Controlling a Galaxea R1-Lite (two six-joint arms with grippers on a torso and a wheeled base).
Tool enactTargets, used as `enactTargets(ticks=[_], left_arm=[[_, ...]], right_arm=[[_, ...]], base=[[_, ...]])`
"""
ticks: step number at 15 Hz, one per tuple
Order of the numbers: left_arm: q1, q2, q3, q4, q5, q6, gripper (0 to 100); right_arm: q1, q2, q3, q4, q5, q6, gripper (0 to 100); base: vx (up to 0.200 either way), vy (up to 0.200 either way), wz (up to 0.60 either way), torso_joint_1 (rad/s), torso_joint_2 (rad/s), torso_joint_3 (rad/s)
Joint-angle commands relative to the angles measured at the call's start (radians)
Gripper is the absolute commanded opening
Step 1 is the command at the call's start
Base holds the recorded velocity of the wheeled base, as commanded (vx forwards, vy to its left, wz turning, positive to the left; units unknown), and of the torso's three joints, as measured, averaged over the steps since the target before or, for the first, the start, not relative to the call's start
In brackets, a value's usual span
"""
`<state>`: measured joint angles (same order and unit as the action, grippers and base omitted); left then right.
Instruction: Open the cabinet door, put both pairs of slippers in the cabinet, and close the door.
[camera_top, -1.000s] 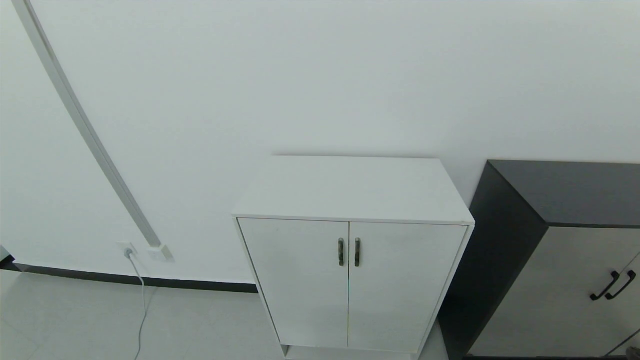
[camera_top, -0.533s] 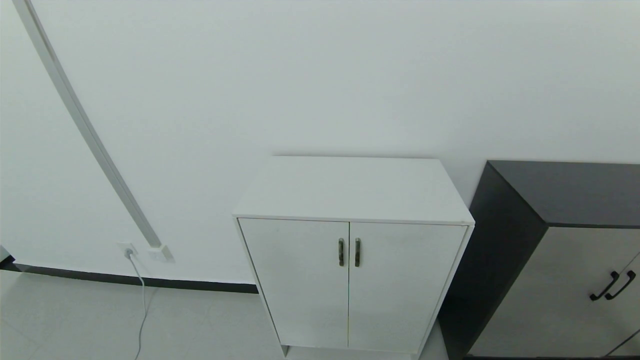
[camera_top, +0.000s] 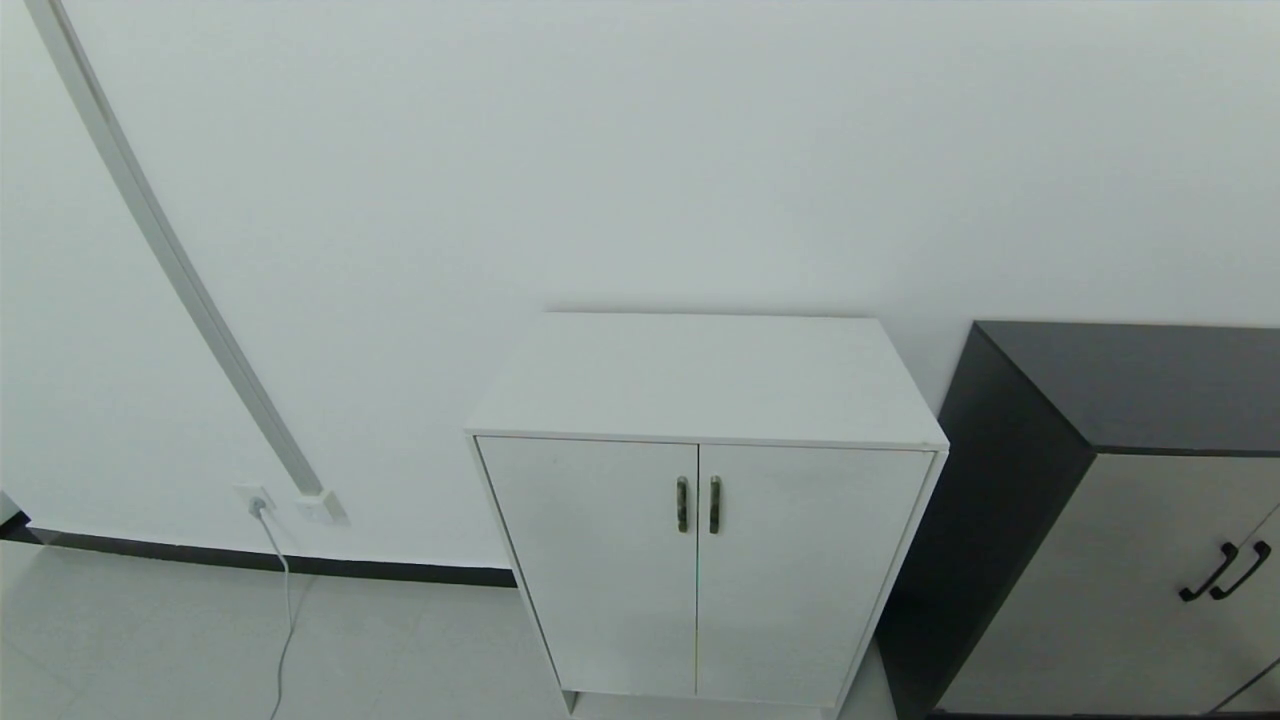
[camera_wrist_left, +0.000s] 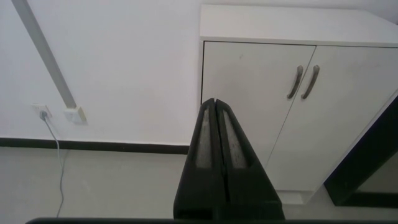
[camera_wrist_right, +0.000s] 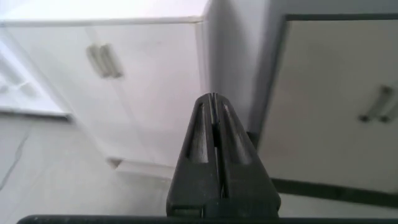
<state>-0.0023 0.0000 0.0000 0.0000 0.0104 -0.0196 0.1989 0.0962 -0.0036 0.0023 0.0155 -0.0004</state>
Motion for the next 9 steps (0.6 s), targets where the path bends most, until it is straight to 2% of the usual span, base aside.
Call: enactTargets(ticks=[1,4,7,9], left_arm=[[0.001,0.0,0.0,0.0,0.0,0.0,0],[0.001,0.0,0.0,0.0,0.0,0.0,0],[0.001,0.0,0.0,0.0,0.0,0.0,0],[0.001,0.0,0.0,0.0,0.0,0.0,0]], right_arm=[[-0.003,0.039,-0.001,0.002,0.006,-0.013,0],[-0.108,0.111,-0.003,0.002,-0.003,-0.035,0],[-0.168,0.073,-0.003,0.002,-0.003,-0.033,0],[-0.173,0.011,-0.001,0.002,-0.002,-0.035,0]], base=[[0.0,0.0,0.0,0.0,0.0,0.0],[0.0,0.0,0.0,0.0,0.0,0.0],[0.0,0.0,0.0,0.0,0.0,0.0],[0.0,0.0,0.0,0.0,0.0,0.0]])
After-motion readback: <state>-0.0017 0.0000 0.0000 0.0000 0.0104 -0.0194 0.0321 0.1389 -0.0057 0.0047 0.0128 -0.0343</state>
